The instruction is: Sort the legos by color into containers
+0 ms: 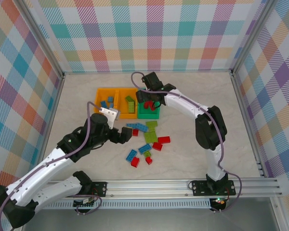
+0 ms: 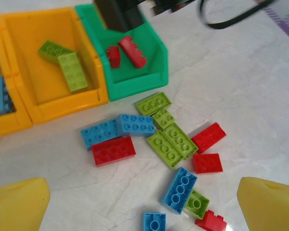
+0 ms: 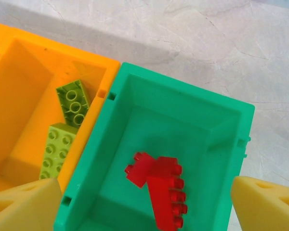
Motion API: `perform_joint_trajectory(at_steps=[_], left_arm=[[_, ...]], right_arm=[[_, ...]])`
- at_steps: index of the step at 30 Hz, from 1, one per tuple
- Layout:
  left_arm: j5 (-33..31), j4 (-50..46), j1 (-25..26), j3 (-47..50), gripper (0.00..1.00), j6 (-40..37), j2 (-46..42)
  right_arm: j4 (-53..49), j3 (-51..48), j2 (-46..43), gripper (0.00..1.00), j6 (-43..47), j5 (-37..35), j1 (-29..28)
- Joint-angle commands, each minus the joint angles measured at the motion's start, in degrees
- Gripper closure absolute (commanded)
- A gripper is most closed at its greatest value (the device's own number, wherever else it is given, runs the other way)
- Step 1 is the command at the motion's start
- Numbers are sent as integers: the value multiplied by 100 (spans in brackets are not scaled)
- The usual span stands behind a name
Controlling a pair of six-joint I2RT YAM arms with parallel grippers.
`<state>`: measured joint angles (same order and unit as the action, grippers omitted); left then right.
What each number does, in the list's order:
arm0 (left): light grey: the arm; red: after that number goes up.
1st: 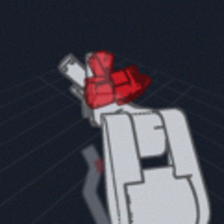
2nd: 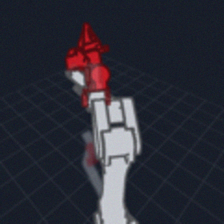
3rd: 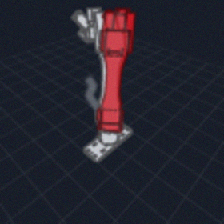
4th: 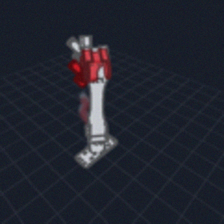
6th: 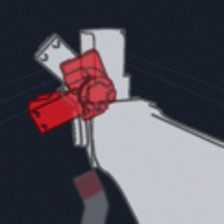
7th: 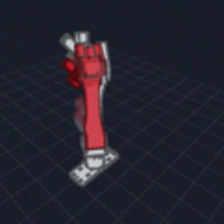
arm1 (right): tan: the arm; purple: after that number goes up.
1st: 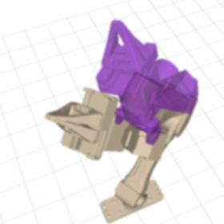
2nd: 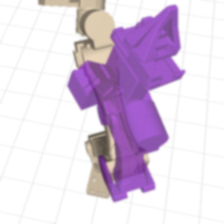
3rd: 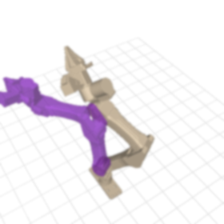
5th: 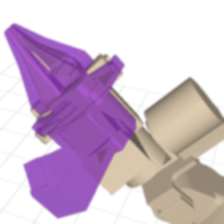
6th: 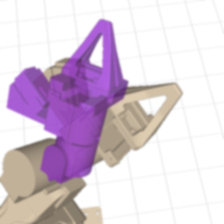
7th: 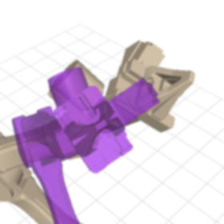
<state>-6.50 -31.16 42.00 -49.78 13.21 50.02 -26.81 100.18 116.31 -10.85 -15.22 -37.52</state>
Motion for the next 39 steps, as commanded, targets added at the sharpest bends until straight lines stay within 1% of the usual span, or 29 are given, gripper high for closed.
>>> perform_joint_trajectory(at_steps=[1,2,3,5,6,8,10,13,17,19,22,23,24,27,33,36,39], left_arm=[[-461,5,52,-214,0,1403,365],[-474,4,51,-239,0,1816,514],[-509,-40,54,-274,4,2440,707],[-445,-122,51,-337,15,3409,1058],[-302,-81,62,-328,18,3734,1231],[-27,74,125,-228,19,4079,1495],[-17,40,337,-146,19,4088,1686],[-380,-427,865,-140,21,3669,2016],[-268,-751,1353,-157,22,3149,2740],[-353,-743,1489,-118,24,3061,3037],[-502,-670,1500,-10,26,2919,3378],[-586,-709,1504,-31,26,2851,3506],[-672,-768,1504,-85,26,2805,3616],[-765,-829,1503,-203,28,2694,3875],[-490,-565,1504,-146,43,2633,4159],[-592,-584,1496,-156,53,2651,4235],[-740,-600,1478,-198,59,2703,4188]], right_arm=[[-240,27,-753,8,-16,293,-17],[-262,-118,-1002,7,-48,408,-16],[-249,-351,-1296,6,-64,529,-12],[-169,-880,-1845,4,-84,792,-10],[-122,-1214,-2176,3,-77,925,-11],[-63,-1871,-2826,0,-57,1134,-10],[-52,-2550,-3454,0,-74,1230,-11],[-18,-3544,-4398,0,-236,1289,-10],[6,-4408,-5329,0,-374,1622,-10],[45,-4638,-5569,0,-375,2036,-10],[223,-4857,-5716,0,-257,3320,-18],[195,-4864,-5684,0,-240,3680,-20],[126,-4851,-5625,0,-259,3868,-33],[-148,-4815,-5498,0,-277,3860,-70],[-154,-4806,-5531,0,-311,3506,-65],[-81,-4796,-5508,0,-338,3456,-71],[-65,-4789,-5449,0,-373,3505,-71]])
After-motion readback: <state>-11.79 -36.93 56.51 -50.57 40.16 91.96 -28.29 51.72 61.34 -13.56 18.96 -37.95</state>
